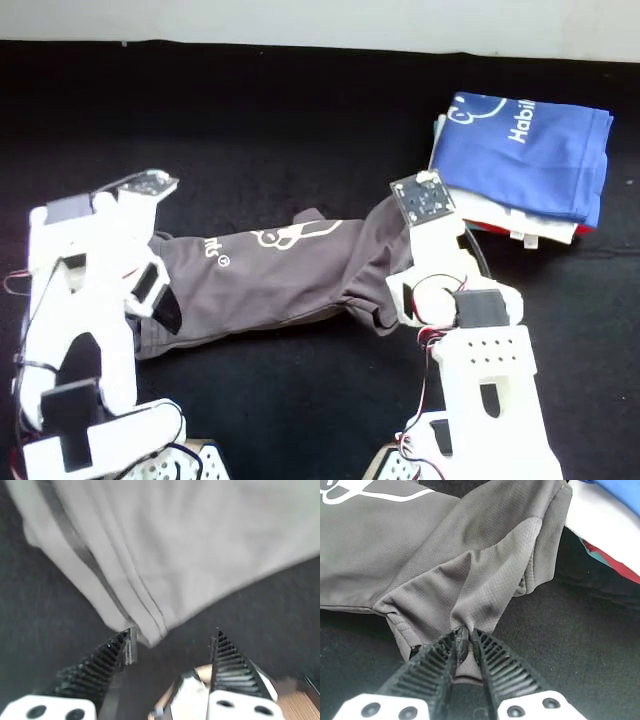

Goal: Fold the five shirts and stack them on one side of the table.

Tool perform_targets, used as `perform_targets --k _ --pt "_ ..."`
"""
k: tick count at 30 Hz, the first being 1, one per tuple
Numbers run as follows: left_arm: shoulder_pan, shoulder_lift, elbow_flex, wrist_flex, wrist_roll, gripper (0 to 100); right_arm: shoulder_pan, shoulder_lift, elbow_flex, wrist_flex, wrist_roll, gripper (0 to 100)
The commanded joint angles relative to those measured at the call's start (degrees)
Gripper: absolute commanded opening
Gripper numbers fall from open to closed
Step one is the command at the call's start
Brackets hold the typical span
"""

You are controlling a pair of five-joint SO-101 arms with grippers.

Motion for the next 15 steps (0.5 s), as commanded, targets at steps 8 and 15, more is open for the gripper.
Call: perform_targets --k 8,15 --pt "-6.4 3.1 1.7 -0.4 -4.3 23 -0.3 -0.9 0.0 -0.5 -0.6 0.7" --pt "-8.0 3.0 1.9 2.5 -4.5 21 -0.1 -0.8 0.1 1.2 -0.5 0.7"
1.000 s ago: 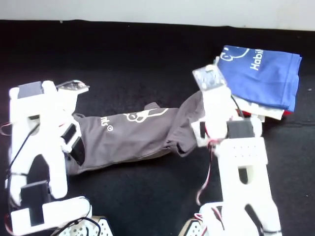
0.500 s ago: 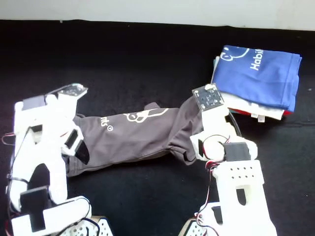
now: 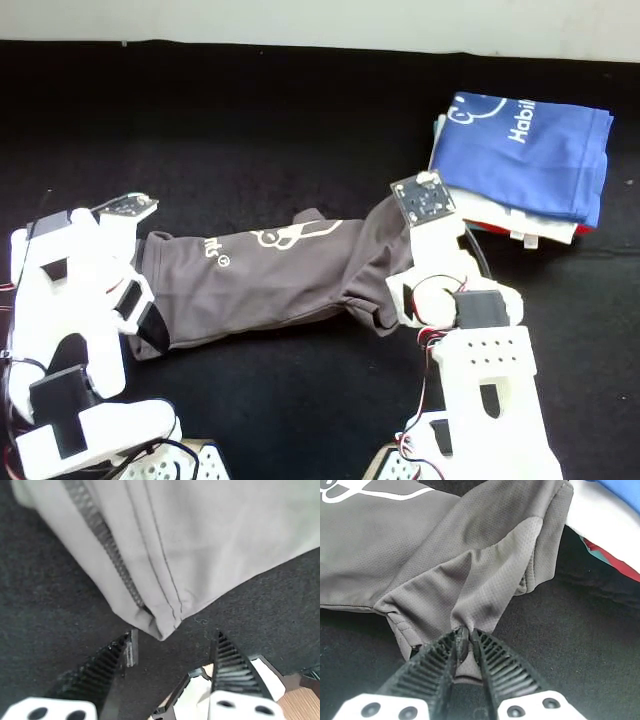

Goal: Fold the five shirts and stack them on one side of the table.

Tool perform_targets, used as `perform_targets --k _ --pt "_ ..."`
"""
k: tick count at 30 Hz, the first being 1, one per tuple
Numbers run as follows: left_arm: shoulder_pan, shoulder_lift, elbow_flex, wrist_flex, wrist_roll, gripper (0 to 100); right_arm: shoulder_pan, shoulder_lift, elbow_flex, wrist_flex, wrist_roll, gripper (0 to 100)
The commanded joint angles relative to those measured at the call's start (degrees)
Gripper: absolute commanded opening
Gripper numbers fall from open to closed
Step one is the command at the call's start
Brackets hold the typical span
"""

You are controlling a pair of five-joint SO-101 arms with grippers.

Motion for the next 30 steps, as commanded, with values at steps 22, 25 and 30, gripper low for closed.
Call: perform_targets --k 22,25,30 --pt "-4.7 0.5 8.5 -20.7 -0.6 21 0.0 -0.7 -0.7 3.2 -0.5 0.7" --pt "-4.8 0.2 8.7 -20.7 -0.5 21 0.0 -0.7 -0.7 3.2 -0.5 0.7" --pt "-7.0 0.4 8.8 -17.1 -0.9 14 0.0 -0.7 -0.7 2.9 -0.5 0.7"
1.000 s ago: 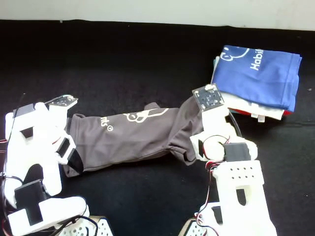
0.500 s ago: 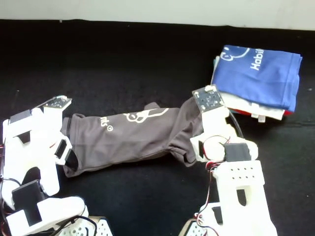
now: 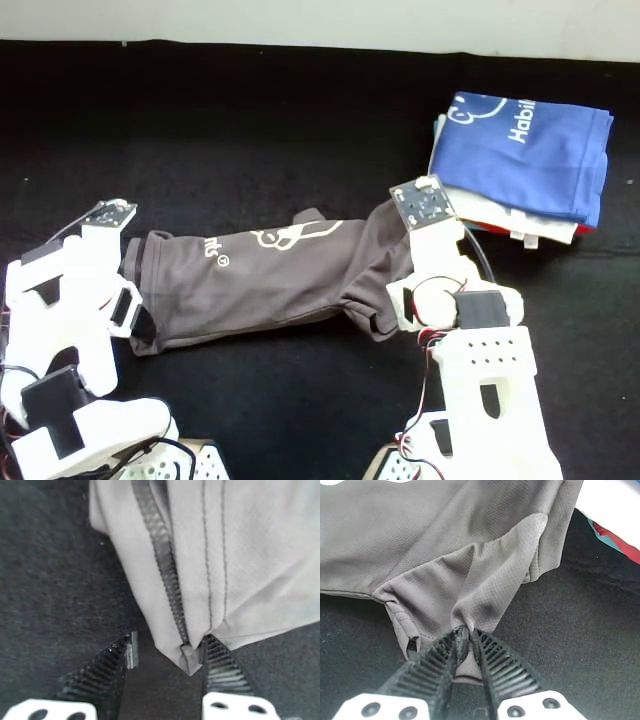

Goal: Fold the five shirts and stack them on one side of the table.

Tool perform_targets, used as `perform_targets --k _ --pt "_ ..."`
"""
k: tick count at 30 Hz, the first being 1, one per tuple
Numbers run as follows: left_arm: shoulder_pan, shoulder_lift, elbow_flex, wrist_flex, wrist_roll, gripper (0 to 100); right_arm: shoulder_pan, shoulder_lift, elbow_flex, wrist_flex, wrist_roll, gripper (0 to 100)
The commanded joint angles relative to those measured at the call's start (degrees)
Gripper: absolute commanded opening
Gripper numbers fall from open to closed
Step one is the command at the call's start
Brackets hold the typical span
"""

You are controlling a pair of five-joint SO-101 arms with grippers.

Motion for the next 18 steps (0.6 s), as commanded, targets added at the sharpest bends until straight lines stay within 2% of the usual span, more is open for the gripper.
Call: perform_targets --k 1,4,9,14,16,18 --pt "-2.2 -0.5 -0.3 3.0 -0.8 12 0.0 -0.7 -0.7 0.0 -0.5 0.7" --pt "-3.8 -0.7 -0.8 6.3 -0.8 7 0.0 -0.7 -0.7 0.0 -0.4 0.7" --pt "-3.7 -0.7 -1.0 13.5 -4.1 7 0.0 -0.7 -0.7 0.0 -0.4 0.7" --pt "-4.0 -0.7 -5.8 17.8 -4.0 7 0.0 -0.7 -0.7 0.0 -0.4 0.7" --pt "-3.8 -0.7 -8.1 19.3 -3.9 11 0.0 -0.7 -0.7 0.0 -0.4 0.7" --pt "-3.6 -0.7 -9.8 20.2 -3.9 18 0.0 -0.7 -0.7 0.1 -0.4 0.7"
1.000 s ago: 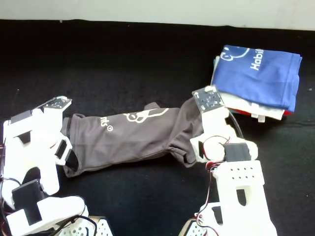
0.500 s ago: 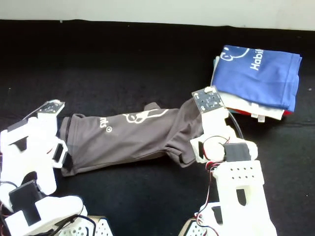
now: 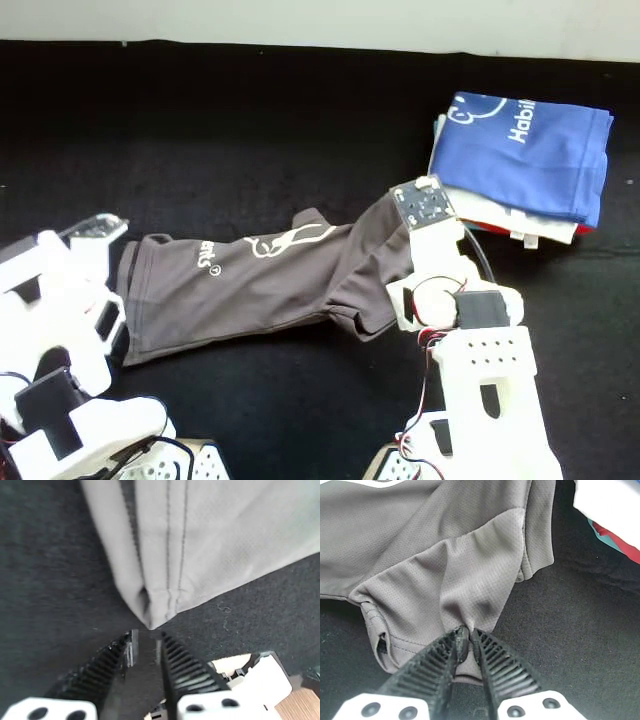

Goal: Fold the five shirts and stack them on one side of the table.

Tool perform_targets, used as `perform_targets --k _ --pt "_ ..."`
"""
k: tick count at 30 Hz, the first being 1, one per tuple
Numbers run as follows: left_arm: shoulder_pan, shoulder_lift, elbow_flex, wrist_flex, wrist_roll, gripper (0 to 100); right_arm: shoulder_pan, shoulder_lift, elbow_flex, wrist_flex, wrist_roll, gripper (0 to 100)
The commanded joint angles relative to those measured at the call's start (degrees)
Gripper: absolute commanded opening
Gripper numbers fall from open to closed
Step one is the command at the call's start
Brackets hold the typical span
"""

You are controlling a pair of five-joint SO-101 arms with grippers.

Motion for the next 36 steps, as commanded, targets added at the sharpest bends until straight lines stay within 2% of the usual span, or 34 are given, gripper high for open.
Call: perform_targets --k 1,3,8,15,26,30,32,36 --pt "0.0 -0.7 -3.9 1.6 -0.3 22 0.0 -0.7 -0.7 0.2 -0.4 0.7" --pt "0.0 -0.3 -4.1 0.3 -0.4 25 0.0 -0.7 -0.7 0.2 -0.4 0.7" --pt "0.8 0.0 -1.6 -5.5 -0.2 24 0.0 -0.7 -0.7 0.3 -0.4 0.7" --pt "5.4 0.0 4.9 -15.2 9.1 24 0.0 -0.9 -0.7 0.3 -0.4 0.7" --pt "5.7 0.0 7.9 -16.1 9.6 24 0.0 -1.1 -0.7 0.4 -0.4 0.7" --pt "5.8 0.0 9.1 -18.6 9.6 23 0.0 -1.1 -0.7 0.4 -0.4 0.7" --pt "6.6 0.0 8.8 -18.4 9.6 20 0.0 -1.1 -0.7 0.4 -0.4 0.7" --pt "9.8 -0.6 8.8 -18.4 9.7 2 0.0 -1.2 -0.7 0.4 -0.4 0.7"
